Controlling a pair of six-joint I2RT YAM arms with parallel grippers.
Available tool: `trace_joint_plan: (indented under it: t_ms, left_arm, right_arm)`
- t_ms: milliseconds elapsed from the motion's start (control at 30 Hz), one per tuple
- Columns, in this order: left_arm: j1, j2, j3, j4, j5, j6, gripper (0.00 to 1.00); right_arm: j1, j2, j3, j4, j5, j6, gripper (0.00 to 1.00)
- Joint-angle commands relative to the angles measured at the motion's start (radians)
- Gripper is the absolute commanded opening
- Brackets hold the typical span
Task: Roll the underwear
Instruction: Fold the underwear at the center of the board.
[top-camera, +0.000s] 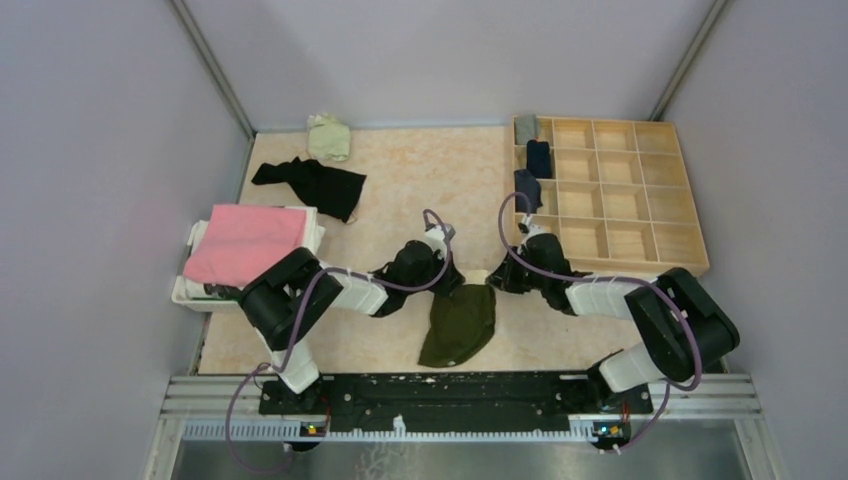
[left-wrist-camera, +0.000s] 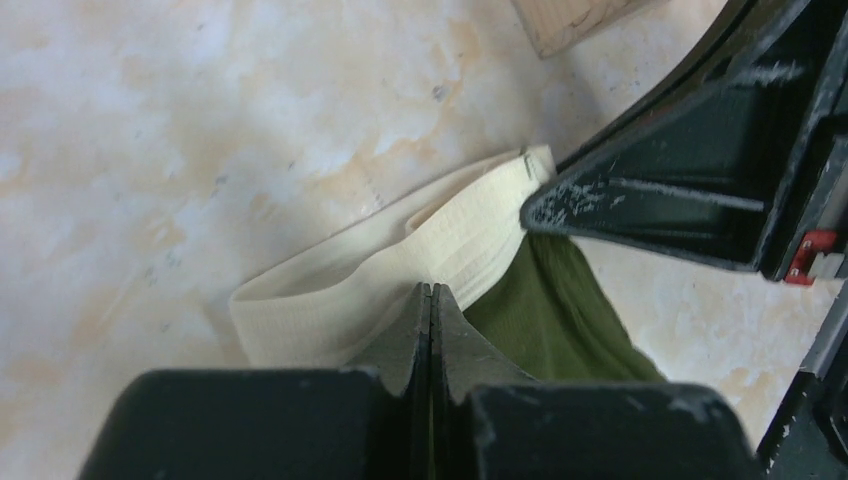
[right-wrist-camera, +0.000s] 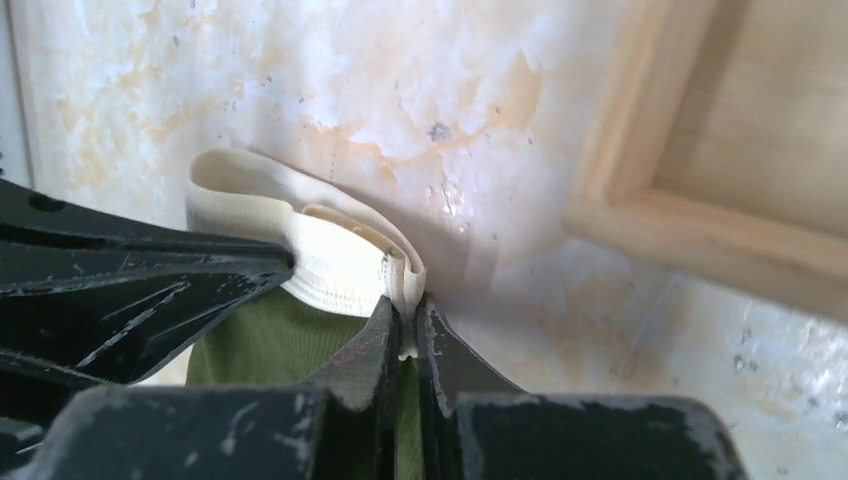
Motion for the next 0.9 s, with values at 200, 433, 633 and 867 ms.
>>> trace_joint_plan:
  t_ms: [200, 433, 633, 867]
  left_arm:
    - [-0.003, -0.124, -0.078, -0.159, -0.168, -0.109, 0.0]
    - [-0.003, -0.204, 0.013, -0.207, -0.17, -0.072, 0.01]
    - [-0.003, -0.156, 0.0, -0.077, -0.039, -0.058, 0.0]
    - [-0.003, -0.11, -0.008, 0.022, 0.036, -0.072, 0.0]
  right_arm:
    - [-0.01, 0.095, 0.218, -0.274, -0.077, -0.282, 0.0]
    - [-0.011, 0.09, 0.236, -0.318, -0.1, -0.308, 0.0]
    - [-0.01, 0.078, 0.239, -0.333, -0.1, -0.311, 0.0]
    - [-0.01, 0.071, 0.243, -0.353, -0.097, -0.316, 0.0]
